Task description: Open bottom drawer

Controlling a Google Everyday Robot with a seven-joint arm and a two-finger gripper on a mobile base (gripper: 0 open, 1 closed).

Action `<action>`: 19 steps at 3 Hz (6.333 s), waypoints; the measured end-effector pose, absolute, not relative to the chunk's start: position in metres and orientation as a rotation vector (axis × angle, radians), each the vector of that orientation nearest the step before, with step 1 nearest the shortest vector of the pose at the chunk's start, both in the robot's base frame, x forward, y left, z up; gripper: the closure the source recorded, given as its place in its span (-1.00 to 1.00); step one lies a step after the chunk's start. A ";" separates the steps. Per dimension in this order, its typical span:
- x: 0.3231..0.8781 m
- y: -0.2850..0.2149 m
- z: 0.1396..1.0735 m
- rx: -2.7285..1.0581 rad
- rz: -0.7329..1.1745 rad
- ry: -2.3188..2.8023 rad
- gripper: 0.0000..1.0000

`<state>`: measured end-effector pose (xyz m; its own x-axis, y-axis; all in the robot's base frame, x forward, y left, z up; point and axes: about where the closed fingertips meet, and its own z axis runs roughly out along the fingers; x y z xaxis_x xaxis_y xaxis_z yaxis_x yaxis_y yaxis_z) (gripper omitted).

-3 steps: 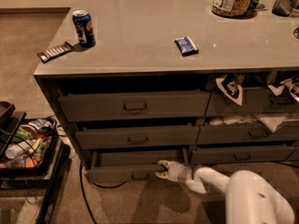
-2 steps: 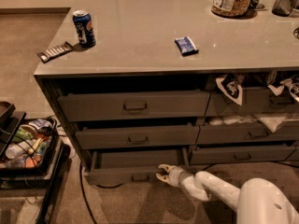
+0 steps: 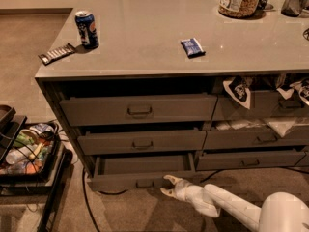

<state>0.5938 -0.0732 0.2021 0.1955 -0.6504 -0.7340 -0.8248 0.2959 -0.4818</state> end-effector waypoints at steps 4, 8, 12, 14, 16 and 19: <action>0.587 -0.069 0.205 -1.439 0.215 1.504 -1.00; 0.585 -0.069 0.244 -1.503 0.172 1.449 -1.00; 0.585 -0.068 0.247 -1.508 0.171 1.446 0.87; 0.625 -0.069 0.241 -1.534 0.150 1.404 1.00; 0.660 -0.070 0.238 -1.532 0.096 1.388 1.00; 0.694 -0.071 0.217 -1.564 -0.012 1.407 1.00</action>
Offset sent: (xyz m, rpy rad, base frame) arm -0.0063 0.0037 0.0027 -0.0067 -0.0012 0.0179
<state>0.6939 -0.0711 0.2170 0.3250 -0.7547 -0.5699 -0.7452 0.1666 -0.6457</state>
